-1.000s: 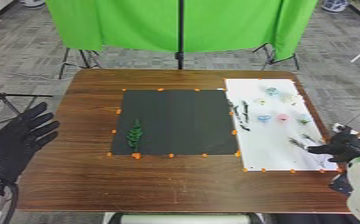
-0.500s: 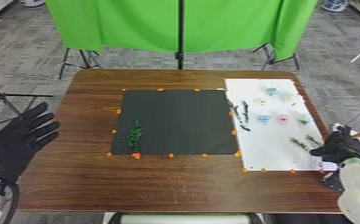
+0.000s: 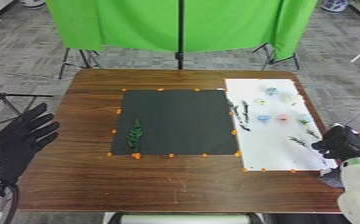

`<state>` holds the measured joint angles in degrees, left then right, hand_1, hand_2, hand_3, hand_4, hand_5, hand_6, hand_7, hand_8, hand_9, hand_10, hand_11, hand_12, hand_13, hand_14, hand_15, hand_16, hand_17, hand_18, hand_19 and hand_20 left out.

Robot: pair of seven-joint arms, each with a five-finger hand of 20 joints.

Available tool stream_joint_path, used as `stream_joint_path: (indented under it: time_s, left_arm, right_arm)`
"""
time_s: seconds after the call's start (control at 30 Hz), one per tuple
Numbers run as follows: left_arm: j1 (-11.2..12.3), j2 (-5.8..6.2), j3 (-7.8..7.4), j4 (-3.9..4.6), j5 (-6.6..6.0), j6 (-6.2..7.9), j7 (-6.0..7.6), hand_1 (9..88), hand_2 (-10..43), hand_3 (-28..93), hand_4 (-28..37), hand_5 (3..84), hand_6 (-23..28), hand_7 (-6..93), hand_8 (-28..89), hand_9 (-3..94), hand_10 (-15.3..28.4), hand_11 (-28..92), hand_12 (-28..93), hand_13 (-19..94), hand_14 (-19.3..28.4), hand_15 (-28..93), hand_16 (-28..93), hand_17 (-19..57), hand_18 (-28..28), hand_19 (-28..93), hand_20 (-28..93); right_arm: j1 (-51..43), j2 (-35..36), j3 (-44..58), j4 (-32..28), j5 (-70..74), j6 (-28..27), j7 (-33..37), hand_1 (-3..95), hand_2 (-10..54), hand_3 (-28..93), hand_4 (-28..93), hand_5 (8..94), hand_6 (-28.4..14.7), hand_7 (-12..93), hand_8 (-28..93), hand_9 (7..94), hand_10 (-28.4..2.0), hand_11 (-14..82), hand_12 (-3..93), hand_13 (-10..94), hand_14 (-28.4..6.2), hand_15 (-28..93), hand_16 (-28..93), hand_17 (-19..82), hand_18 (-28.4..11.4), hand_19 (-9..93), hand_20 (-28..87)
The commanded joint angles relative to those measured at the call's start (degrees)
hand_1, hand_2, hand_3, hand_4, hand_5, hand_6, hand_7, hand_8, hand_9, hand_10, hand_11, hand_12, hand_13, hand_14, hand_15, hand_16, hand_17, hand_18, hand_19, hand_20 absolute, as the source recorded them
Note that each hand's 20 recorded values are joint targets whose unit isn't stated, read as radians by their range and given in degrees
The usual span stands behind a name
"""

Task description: Arrange flowers

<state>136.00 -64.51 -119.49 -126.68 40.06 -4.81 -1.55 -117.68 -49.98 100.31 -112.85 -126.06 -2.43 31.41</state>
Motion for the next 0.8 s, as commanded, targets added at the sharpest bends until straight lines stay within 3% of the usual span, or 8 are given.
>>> stream_joint_path:
  time_s: [0.03,0.23,0.5,0.57,0.8]
  left_arm:
    - [1.07,-0.64,-0.2,0.07,0.26,0.31,-0.6,25.1,-3.0,71,-28.3,26.9,2.8,24.1,-13,21.1,10.8,29,11,15,12.7,43,-5,-11.0,19.0,45,6]
    - [1.59,-0.68,-0.31,-0.24,0.15,0.84,-0.85,25.0,-3.0,71,-28.3,26.9,2.8,24.1,-13,21.1,10.8,29,11,15,12.7,43,-5,-11.0,19.0,45,6]
    - [0.6,-0.49,0.45,-0.13,0.49,0.64,-1.87,25.1,-2.9,71,-28.3,27.0,2.8,24.2,-14,21.1,10.8,29,11,15,12.7,43,-5,-11.0,18.9,45,6]
    - [0.75,-0.2,0.7,-0.27,0.68,1.12,-1.46,25.1,-2.9,71,-28.3,26.9,2.8,24.1,-14,21.1,10.8,29,11,15,12.7,43,-5,-11.0,18.9,45,6]
    - [0.55,0.28,1.06,-0.18,0.46,1.3,-1.44,25.1,-2.8,71,-28.3,26.9,2.8,24.1,-14,21.1,10.8,29,11,15,12.7,43,-5,-11.0,19.0,45,6]
  right_arm:
    - [5.65,0.91,-3.45,-7.24,-2.37,3.62,-3.0,42.9,-9.5,82,-28,76.4,-0.1,57,2,79.4,-9.3,63.8,38.3,68,-10.8,86,34,29,-18.1,83,36]
    - [19.63,-0.33,-16.34,-8.1,-2.12,-3.67,-6.5,42.1,-9.5,84,-28,77.5,0.0,57,4,81.4,-9.4,65.8,39.5,71,-10.9,89,35,32,-19.3,86,37]
    - [40.4,-7.32,-39.43,1.32,-5.16,-16.77,-9.46,40.7,-9.5,85,-28,77.4,1.5,58,11,84.0,-8.8,66.4,41.5,76,-10.2,89,35,35,-20.1,89,37]
    - [43.38,-9.78,-43.22,3.22,-6.5,-20.13,-9.26,40.5,-9.5,85,-28,78.0,1.5,58,12,84.4,-8.7,66.2,41.7,76,-10.0,89,35,36,-20.2,89,37]
    - [48.09,-15.99,-51.71,10.58,-11.73,-20.43,-8.41,40.5,-9.5,84,-28,78.5,1.3,56,12,84.6,-8.5,65.2,41.8,76,-9.8,88,35,36,-20.2,89,36]
